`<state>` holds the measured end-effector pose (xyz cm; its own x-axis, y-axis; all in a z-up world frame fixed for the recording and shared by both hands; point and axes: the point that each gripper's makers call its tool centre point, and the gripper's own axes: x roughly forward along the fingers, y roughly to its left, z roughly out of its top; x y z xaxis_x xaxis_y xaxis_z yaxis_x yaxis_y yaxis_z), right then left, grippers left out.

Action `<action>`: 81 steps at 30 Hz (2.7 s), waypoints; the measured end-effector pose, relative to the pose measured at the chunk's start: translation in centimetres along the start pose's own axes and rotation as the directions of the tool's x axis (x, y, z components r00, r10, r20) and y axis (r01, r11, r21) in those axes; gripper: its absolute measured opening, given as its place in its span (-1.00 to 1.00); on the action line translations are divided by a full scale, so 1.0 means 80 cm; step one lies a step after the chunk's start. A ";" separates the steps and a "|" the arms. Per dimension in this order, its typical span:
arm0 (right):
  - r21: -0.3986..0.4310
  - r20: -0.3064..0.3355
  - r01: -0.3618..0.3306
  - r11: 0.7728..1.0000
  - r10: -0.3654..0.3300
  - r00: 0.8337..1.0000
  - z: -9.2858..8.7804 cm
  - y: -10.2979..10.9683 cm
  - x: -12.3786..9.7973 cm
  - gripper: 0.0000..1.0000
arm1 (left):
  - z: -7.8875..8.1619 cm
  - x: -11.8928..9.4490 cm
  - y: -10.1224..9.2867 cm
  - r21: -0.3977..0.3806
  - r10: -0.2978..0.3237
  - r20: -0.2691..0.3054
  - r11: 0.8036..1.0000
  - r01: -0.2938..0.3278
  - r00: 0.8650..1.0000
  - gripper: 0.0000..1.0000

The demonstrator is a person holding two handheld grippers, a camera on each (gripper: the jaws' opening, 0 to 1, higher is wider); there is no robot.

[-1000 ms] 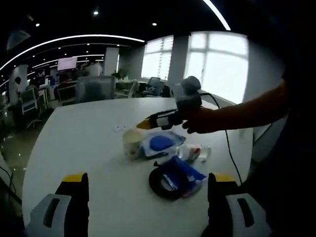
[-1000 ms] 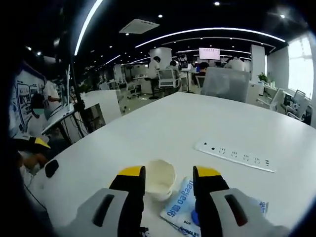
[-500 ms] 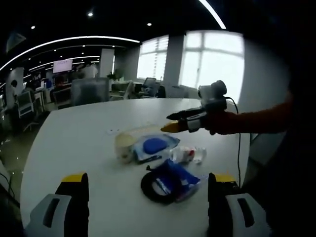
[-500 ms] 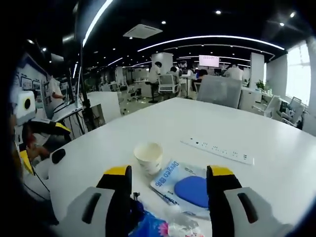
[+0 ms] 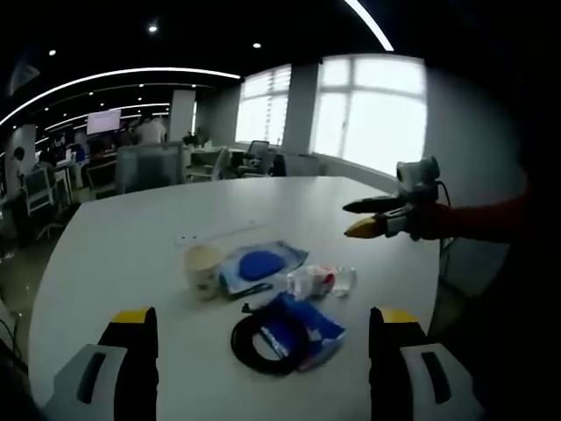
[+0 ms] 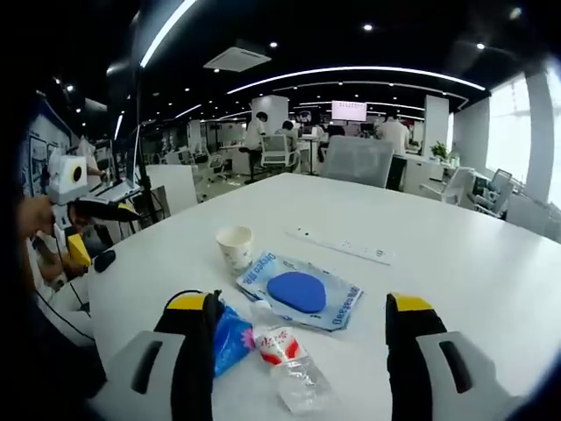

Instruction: Arrange the tabletop items into an orderly group along one side of the table until the central work area is clear of visible clutter.

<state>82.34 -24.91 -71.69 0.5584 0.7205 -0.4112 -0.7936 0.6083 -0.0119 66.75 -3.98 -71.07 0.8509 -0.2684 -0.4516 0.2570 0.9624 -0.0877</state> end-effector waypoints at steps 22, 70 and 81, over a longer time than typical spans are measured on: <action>0.009 -0.023 0.033 0.999 -0.033 0.999 -0.047 -0.050 -0.088 0.99 | 0.005 -0.004 -0.022 0.015 -0.044 0.030 0.999 0.043 0.999 1.00; -0.149 -0.441 -0.408 0.901 0.308 0.843 -0.129 0.056 0.111 0.01 | -0.026 -0.028 -0.023 -0.013 -0.017 0.022 1.000 0.017 1.000 0.83; -0.228 -0.502 -0.419 0.879 0.263 0.824 -0.145 0.054 0.133 -0.26 | -0.025 -0.037 -0.014 -0.046 0.018 0.050 0.999 -0.016 0.999 0.81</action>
<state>82.09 -18.48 -86.71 0.1304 0.5864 -0.7995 -0.9866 0.1568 -0.0460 63.04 -4.23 -71.38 0.8773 -0.2529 -0.4079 0.2226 0.9674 -0.1210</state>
